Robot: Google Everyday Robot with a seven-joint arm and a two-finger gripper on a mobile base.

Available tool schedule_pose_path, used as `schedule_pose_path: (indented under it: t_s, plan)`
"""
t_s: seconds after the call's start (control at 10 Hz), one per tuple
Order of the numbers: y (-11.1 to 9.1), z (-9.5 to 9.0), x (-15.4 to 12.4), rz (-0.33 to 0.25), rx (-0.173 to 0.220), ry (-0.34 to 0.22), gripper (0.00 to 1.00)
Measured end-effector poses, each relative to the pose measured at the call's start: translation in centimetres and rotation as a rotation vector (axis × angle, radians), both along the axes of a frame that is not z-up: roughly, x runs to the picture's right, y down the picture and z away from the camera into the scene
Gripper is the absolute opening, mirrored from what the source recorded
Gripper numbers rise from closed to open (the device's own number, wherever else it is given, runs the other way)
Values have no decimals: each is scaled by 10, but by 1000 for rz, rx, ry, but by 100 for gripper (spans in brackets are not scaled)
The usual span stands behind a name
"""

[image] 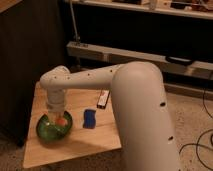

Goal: Place the pepper in the ceramic bowl

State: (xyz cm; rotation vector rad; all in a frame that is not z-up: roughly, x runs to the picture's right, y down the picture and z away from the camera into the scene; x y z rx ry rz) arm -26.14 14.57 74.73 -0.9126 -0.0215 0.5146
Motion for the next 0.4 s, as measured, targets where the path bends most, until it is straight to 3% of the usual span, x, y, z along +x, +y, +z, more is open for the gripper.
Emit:
schedule_pose_path:
  t_s: [0.1, 0.2, 0.4]
  plan:
    - [1, 1, -2, 5, -36, -22, 76]
    - [3, 1, -4, 11, -80, -42, 80]
    - [5, 0, -5, 18, -114, -56, 80]
